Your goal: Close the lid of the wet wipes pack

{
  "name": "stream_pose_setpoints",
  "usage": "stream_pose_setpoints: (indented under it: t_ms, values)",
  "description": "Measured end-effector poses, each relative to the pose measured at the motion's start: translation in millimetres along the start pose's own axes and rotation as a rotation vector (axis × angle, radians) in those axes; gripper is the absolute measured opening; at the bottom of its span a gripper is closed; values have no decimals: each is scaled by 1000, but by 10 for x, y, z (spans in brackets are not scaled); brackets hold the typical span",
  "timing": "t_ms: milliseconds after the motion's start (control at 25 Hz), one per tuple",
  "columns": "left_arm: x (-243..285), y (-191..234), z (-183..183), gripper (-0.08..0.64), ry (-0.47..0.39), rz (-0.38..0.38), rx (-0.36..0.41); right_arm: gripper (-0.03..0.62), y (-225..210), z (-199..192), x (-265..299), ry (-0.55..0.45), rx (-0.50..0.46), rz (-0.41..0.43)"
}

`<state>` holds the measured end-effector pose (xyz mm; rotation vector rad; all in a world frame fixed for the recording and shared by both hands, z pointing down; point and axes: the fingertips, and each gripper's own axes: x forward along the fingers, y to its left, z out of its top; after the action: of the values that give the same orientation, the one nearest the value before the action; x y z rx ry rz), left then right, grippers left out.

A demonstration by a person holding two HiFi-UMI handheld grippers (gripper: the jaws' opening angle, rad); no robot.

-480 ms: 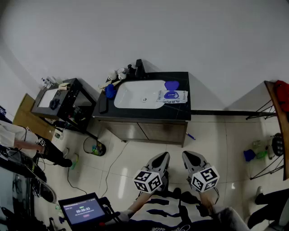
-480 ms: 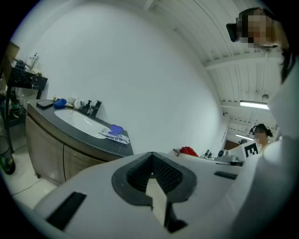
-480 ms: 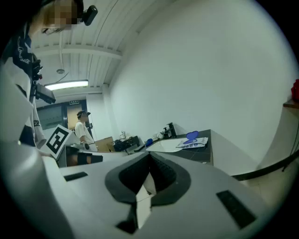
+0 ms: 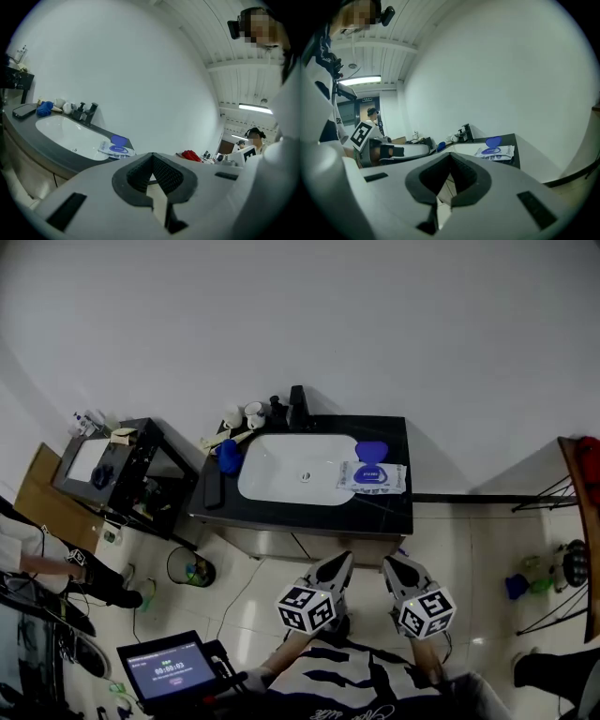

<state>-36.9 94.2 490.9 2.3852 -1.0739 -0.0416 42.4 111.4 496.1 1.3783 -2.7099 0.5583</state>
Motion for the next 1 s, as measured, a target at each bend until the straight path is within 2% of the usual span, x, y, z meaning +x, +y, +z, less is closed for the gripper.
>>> stream_pose_setpoints:
  t_ms: [120,240,400,600,760,1000]
  values:
    - [165,276,231,-2,-5,-24,-5,-3,-111,70,319,3,4,-34]
    - [336,619,385,-2,27,-29,-5,-3,-235,164,650,-1,34,-65]
    - [550,927,365,-2,82,-23,-8,-3,-407,162,847,12,68,-108]
    - [833,1046,247,-2,141,-39,-31,-3,-654,134,957,46,105,-133]
    - [1114,1136,153,-2,183,-26,-39,-2,-941,182,1102,73,109,-125]
    - [1667,1426,72,-2,235,26,-53,-2,-1516,250,1494,147,84,-53]
